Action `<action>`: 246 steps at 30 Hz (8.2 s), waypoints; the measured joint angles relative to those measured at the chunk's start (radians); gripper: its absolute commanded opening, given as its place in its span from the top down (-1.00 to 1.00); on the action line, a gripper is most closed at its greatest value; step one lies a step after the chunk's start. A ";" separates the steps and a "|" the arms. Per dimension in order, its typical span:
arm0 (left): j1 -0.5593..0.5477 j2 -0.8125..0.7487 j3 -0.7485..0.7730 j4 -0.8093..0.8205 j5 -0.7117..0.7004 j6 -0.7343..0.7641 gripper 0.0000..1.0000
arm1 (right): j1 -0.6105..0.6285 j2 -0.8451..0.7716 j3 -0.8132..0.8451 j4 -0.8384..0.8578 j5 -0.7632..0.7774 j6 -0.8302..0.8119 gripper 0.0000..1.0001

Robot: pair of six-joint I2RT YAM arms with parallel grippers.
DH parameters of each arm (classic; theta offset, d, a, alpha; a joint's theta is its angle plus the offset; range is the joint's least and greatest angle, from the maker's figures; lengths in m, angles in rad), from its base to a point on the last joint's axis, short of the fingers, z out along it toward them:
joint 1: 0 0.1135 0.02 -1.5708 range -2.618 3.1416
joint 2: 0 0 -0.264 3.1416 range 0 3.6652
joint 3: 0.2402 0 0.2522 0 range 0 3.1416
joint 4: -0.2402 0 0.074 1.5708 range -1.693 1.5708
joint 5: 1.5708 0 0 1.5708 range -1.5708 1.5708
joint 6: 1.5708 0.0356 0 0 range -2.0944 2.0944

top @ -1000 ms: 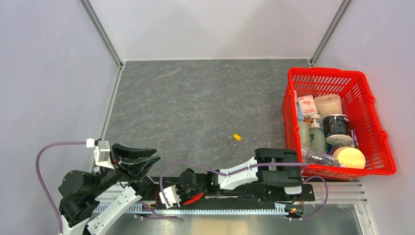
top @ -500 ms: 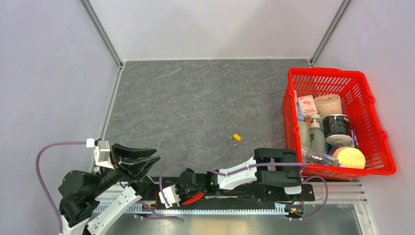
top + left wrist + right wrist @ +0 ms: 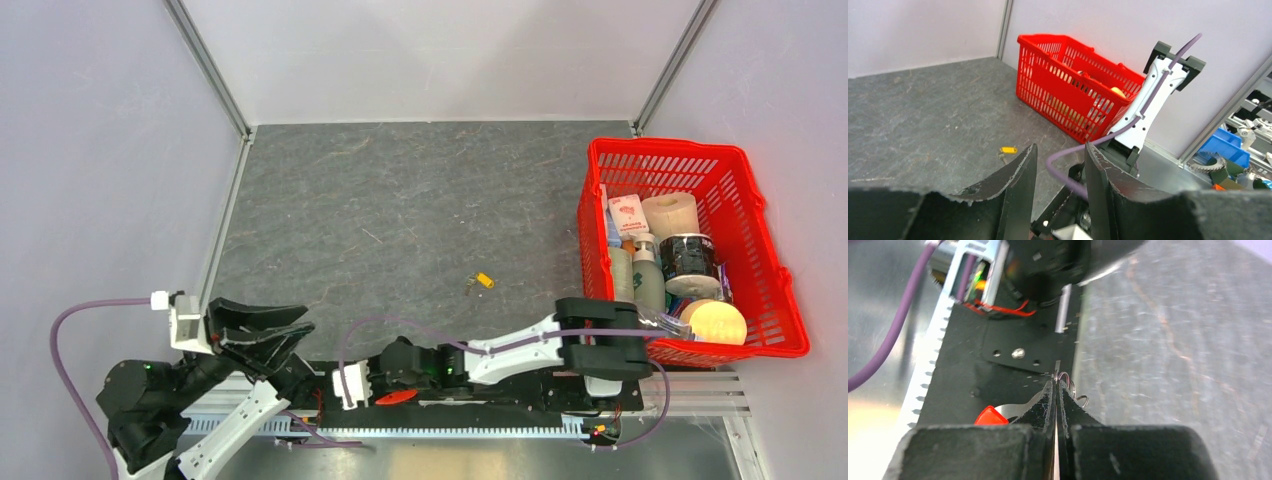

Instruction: Put the keys on the keyring

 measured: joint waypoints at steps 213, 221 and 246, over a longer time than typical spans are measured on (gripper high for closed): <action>-0.002 0.190 -0.162 0.472 0.440 -0.217 0.02 | -0.357 0.208 0.511 -0.811 -0.005 0.951 -0.01; -0.002 0.190 -0.162 0.472 0.440 -0.217 0.01 | -0.357 0.232 0.513 -0.828 -0.002 0.951 -0.01; -0.002 0.190 -0.162 0.472 0.433 -0.210 0.01 | -0.356 0.262 0.571 -0.882 0.101 0.948 0.22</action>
